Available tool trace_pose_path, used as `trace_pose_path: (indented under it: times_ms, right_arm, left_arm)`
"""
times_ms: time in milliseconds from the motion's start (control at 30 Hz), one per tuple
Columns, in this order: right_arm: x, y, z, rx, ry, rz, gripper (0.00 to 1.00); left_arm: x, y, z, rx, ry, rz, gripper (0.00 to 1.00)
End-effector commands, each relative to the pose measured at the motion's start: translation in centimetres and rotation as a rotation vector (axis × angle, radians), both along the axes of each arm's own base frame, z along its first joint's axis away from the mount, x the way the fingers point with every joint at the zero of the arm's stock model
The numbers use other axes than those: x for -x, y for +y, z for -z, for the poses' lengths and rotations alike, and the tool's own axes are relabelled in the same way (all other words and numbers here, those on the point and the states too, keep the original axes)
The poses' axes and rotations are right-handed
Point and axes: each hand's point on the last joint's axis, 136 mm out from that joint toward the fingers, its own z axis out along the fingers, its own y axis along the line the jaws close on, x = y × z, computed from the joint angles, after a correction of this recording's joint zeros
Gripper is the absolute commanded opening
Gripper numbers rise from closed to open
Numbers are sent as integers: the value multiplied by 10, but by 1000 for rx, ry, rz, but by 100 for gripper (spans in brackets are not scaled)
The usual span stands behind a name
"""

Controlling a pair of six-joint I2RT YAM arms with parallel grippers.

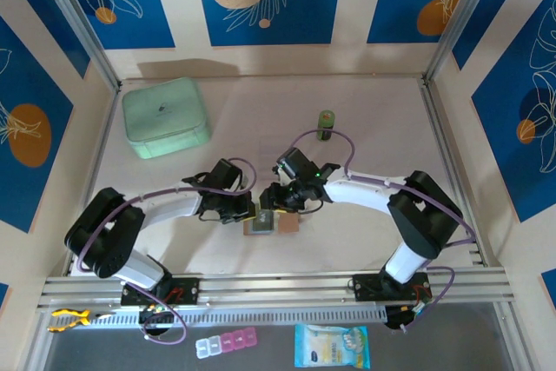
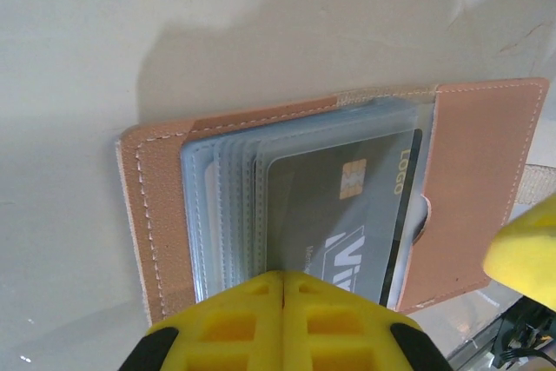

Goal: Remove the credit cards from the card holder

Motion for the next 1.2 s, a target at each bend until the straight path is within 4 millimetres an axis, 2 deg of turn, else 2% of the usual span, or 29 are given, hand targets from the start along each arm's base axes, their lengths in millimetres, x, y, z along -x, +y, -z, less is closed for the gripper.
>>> trace_pose_path:
  times_ms: [0,400,867,1033,1167]
  right_arm:
    - [4,1,10,2,30,-10,43]
    - [10,-1,30,16,74,-4,40]
    - [15,2,35,7,104,-14,31]
    - [14,-11,45,87,109,13,32]
    - [12,-20,44,131,85,24,33]
  left_arm:
    - [2,-2,3,-21,6,30,0]
    - [4,1,5,-34,14,30,0]
    - [8,4,9,-43,25,28,0]
    - [10,5,9,-42,29,26,0]
    - [11,7,10,-45,30,26,0]
